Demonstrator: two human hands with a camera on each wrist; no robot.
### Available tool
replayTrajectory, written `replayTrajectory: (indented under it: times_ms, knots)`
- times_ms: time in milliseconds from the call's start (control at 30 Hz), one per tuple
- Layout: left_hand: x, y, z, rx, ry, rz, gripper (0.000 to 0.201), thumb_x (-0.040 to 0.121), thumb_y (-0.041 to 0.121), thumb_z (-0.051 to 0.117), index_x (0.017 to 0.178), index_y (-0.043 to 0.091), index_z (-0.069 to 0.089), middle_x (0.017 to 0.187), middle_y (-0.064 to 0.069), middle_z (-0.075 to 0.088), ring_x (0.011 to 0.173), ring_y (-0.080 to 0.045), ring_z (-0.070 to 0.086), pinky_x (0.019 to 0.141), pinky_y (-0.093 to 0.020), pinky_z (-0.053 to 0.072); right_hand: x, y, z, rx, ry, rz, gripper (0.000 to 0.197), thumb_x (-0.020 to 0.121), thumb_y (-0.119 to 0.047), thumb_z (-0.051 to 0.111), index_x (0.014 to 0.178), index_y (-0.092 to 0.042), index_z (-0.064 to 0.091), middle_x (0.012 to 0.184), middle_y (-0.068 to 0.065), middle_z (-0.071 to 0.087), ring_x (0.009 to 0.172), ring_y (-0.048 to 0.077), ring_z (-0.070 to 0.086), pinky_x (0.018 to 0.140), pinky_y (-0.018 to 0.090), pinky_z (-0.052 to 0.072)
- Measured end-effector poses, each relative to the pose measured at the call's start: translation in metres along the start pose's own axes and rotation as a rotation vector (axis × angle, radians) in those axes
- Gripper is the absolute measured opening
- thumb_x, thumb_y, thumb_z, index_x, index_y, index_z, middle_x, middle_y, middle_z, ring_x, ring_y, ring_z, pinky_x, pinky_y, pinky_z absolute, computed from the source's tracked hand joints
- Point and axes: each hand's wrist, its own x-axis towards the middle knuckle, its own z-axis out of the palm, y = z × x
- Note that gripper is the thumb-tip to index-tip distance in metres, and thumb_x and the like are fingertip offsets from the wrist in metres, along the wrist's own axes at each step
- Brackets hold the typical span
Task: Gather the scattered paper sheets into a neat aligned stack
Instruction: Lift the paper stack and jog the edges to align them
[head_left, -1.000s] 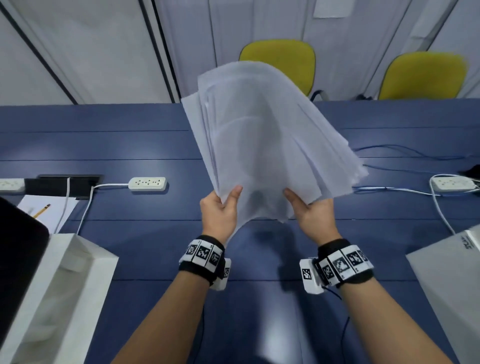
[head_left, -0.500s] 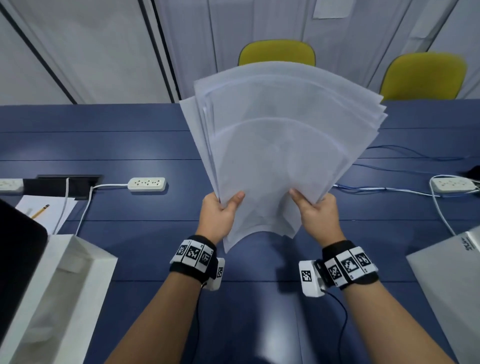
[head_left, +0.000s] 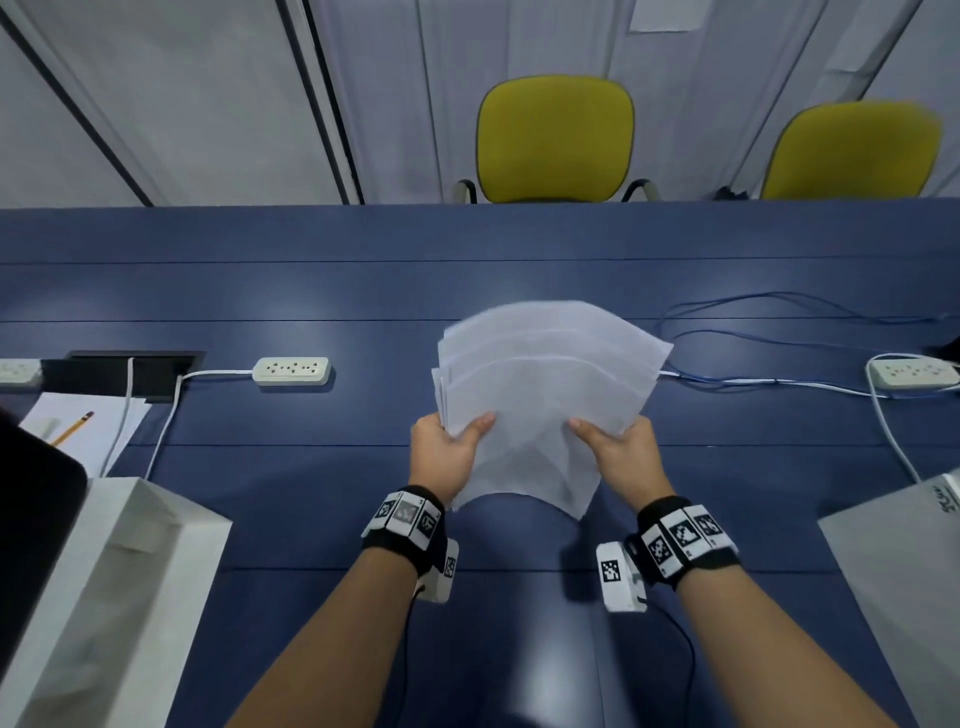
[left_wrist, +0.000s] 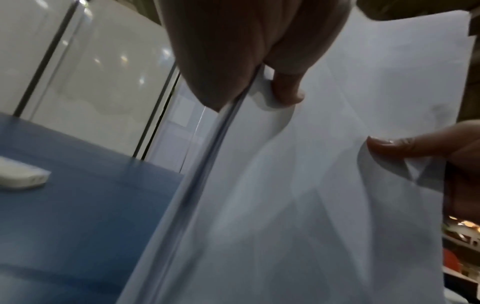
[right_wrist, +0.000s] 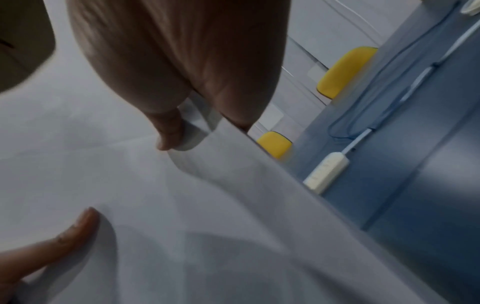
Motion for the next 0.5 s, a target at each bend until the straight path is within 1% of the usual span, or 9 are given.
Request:
replayTrajectory:
  times_ms: [33, 67, 133, 200, 267, 333, 367, 433, 500]
  knots:
    - [0.002, 0.005, -0.001, -0.014, 0.008, 0.013, 0.007, 0.082, 0.018, 0.081, 0.083, 0.019, 0.074, 0.079, 0.011, 0.074, 0.073, -0.011, 0.074, 0.07, -0.026, 0.06, 0.001, -0.005, 0.0, -0.009, 0.008, -0.026, 0.015, 0.081, -0.011, 0.078, 0.083, -0.025, 0.073, 0.083, -0.016, 0.075, 0.083, 0.003, 0.073, 0.074, 0.023, 0.055]
    - [0.004, 0.01, -0.001, -0.03, 0.01, 0.034, 0.008, 0.082, 0.017, 0.081, 0.081, 0.021, 0.074, 0.078, 0.011, 0.075, 0.072, -0.008, 0.074, 0.069, -0.025, 0.061, 0.003, -0.01, 0.0, -0.013, 0.017, -0.058, 0.017, 0.081, -0.01, 0.078, 0.081, -0.026, 0.072, 0.08, -0.017, 0.074, 0.078, -0.001, 0.072, 0.072, 0.02, 0.054]
    - [0.006, 0.019, -0.003, -0.063, 0.004, 0.072, 0.009, 0.081, 0.017, 0.082, 0.08, 0.022, 0.075, 0.078, 0.014, 0.076, 0.071, -0.003, 0.074, 0.069, -0.022, 0.061, 0.005, -0.021, -0.001, -0.007, 0.03, -0.116, 0.02, 0.081, -0.008, 0.077, 0.08, -0.027, 0.072, 0.079, -0.019, 0.073, 0.074, -0.005, 0.07, 0.07, 0.016, 0.055]
    - [0.007, 0.024, -0.004, -0.076, -0.003, 0.101, 0.008, 0.082, 0.017, 0.082, 0.082, 0.022, 0.076, 0.078, 0.015, 0.076, 0.073, -0.002, 0.074, 0.069, -0.021, 0.061, 0.005, -0.028, -0.002, 0.013, 0.03, -0.16, 0.02, 0.082, -0.007, 0.077, 0.081, -0.026, 0.073, 0.077, -0.02, 0.073, 0.075, -0.006, 0.07, 0.071, 0.014, 0.055]
    - [0.005, 0.024, -0.006, -0.071, -0.013, 0.116, 0.01, 0.081, 0.016, 0.082, 0.085, 0.022, 0.075, 0.078, 0.016, 0.076, 0.073, 0.001, 0.074, 0.068, -0.018, 0.059, 0.004, -0.03, -0.004, 0.049, 0.019, -0.163, 0.016, 0.082, -0.006, 0.076, 0.086, -0.021, 0.074, 0.076, -0.02, 0.074, 0.076, -0.004, 0.071, 0.07, 0.015, 0.055]
    - [0.004, 0.018, -0.008, -0.066, -0.028, 0.112, 0.013, 0.08, 0.015, 0.083, 0.089, 0.021, 0.076, 0.08, 0.016, 0.076, 0.077, 0.002, 0.074, 0.069, -0.017, 0.059, 0.003, -0.027, -0.007, 0.086, -0.006, -0.148, 0.016, 0.081, -0.006, 0.077, 0.095, -0.012, 0.074, 0.082, -0.015, 0.077, 0.08, 0.001, 0.072, 0.072, 0.017, 0.056]
    - [0.003, 0.014, -0.009, -0.059, -0.03, 0.099, 0.015, 0.079, 0.015, 0.084, 0.091, 0.02, 0.076, 0.082, 0.015, 0.077, 0.078, 0.001, 0.074, 0.07, -0.017, 0.059, 0.002, -0.024, -0.007, 0.088, -0.013, -0.133, 0.018, 0.08, -0.007, 0.078, 0.098, -0.011, 0.074, 0.085, -0.013, 0.078, 0.082, 0.004, 0.073, 0.072, 0.019, 0.056]
    - [0.002, 0.004, -0.01, -0.031, -0.02, 0.057, 0.014, 0.079, 0.015, 0.084, 0.09, 0.02, 0.075, 0.085, 0.011, 0.077, 0.075, -0.003, 0.074, 0.067, -0.015, 0.058, -0.001, -0.014, -0.009, 0.076, -0.008, -0.095, 0.017, 0.08, -0.009, 0.079, 0.096, -0.015, 0.075, 0.089, -0.008, 0.078, 0.084, 0.006, 0.073, 0.072, 0.022, 0.056]
    - [0.002, -0.002, -0.01, 0.003, 0.007, 0.007, 0.011, 0.08, 0.017, 0.083, 0.086, 0.02, 0.075, 0.085, 0.004, 0.077, 0.072, -0.006, 0.072, 0.067, -0.02, 0.057, -0.004, -0.007, -0.007, 0.062, -0.011, -0.051, 0.015, 0.08, -0.012, 0.079, 0.092, -0.02, 0.075, 0.09, -0.007, 0.078, 0.085, 0.008, 0.074, 0.074, 0.026, 0.056]
